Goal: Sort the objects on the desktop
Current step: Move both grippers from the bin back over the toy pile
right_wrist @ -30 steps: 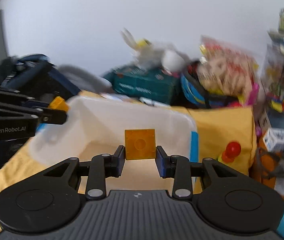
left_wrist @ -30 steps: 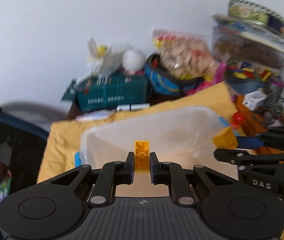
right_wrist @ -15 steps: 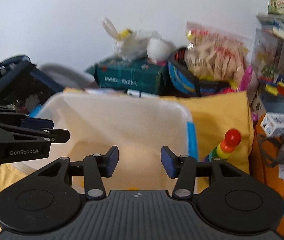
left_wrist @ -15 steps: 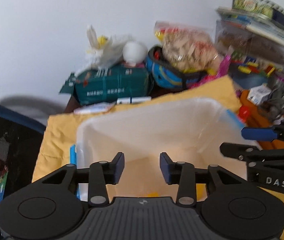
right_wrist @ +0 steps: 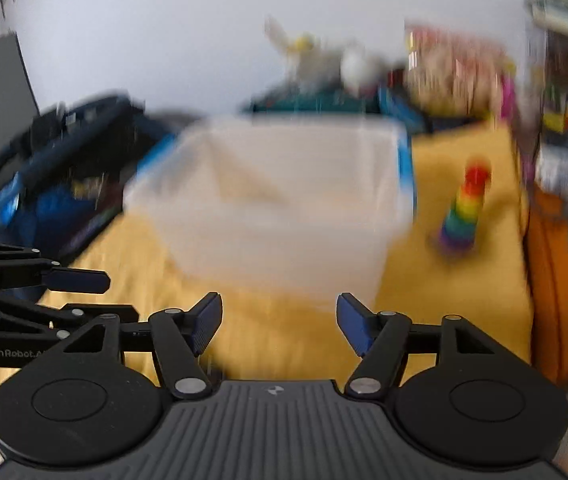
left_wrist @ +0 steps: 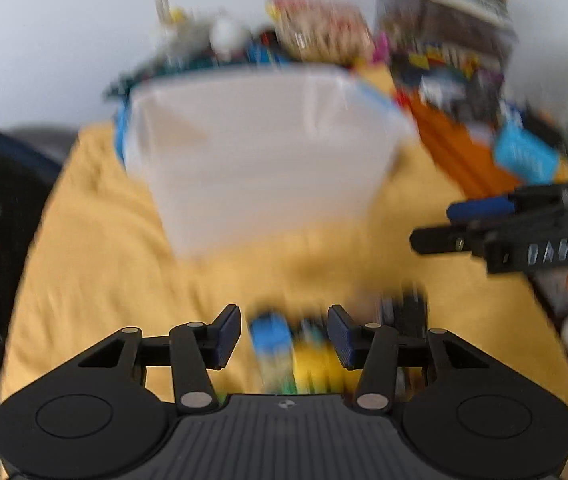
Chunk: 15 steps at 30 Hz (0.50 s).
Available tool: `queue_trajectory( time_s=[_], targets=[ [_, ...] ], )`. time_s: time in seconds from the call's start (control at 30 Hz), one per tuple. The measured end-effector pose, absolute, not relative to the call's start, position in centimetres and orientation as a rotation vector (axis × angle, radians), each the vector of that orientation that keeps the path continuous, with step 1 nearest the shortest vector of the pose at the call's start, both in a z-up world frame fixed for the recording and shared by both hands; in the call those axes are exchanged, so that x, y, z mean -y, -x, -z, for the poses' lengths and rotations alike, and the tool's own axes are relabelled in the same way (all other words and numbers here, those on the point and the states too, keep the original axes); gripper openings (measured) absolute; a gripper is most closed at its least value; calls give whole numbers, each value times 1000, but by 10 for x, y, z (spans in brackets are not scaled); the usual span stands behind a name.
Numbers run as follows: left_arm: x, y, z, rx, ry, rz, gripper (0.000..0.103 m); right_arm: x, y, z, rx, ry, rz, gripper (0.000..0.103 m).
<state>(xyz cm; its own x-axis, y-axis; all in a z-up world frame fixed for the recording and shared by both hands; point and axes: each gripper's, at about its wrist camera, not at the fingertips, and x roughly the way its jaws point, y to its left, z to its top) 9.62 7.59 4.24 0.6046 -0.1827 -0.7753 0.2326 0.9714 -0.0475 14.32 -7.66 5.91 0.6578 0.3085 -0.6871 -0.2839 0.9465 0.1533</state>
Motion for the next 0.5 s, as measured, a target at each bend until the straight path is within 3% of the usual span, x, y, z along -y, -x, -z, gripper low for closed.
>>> queue_trajectory(
  time_s=[0.07, 0.17, 0.23, 0.3, 0.5],
  targets=[
    [-76, -81, -27, -937, -65, 236, 52, 81, -132, -43, -861, -59, -346, 69],
    [-74, -59, -10, -965, -91, 241, 52, 75, -109, -27, -899, 21, -333, 89],
    [-71, -49, -4, -978, -111, 231, 52, 69, -93, -22, -877, 80, -362, 89],
    [-69, -41, 1, -990, -96, 232, 52, 64, -81, -20, -859, 110, -400, 100],
    [-56, -27, 3, -989, -128, 225, 52, 44, -54, -11, -851, 220, -433, 102]
  ],
)
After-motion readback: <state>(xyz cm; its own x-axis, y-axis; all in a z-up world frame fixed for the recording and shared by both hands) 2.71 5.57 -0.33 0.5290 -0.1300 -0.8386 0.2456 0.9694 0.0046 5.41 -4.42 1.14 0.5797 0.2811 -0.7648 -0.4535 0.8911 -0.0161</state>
